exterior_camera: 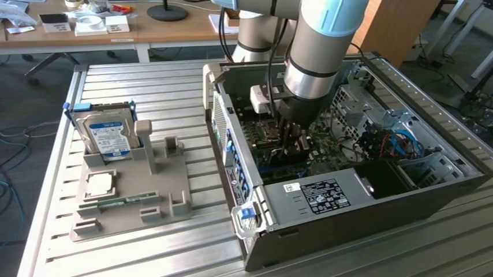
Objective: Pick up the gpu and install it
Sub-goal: 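Insert the gpu into the slot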
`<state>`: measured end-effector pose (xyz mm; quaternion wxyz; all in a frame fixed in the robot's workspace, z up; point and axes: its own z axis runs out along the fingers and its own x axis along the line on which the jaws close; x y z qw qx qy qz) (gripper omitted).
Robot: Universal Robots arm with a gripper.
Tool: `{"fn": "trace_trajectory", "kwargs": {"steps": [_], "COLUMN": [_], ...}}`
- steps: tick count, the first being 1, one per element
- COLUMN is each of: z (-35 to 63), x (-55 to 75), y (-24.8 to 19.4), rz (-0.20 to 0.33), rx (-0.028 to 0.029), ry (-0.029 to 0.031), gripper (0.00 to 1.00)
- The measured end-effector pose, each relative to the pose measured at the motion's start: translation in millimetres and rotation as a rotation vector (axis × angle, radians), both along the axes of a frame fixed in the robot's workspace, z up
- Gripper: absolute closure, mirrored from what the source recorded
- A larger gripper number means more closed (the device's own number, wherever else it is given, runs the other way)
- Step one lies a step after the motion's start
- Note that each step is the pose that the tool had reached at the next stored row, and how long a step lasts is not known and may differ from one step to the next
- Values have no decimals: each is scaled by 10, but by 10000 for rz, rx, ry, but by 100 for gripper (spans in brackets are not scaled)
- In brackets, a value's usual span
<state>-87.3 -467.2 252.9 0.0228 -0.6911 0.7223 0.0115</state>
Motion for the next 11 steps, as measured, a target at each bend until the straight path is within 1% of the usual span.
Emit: {"fn": "trace_trajectory", "kwargs": {"steps": [8, 11], "z": [0, 0], "x": [0, 0], "y": [0, 13], "rz": [0, -4], "rx": [0, -3], "ry": [-1, 1], "gripper": [73, 73]}}
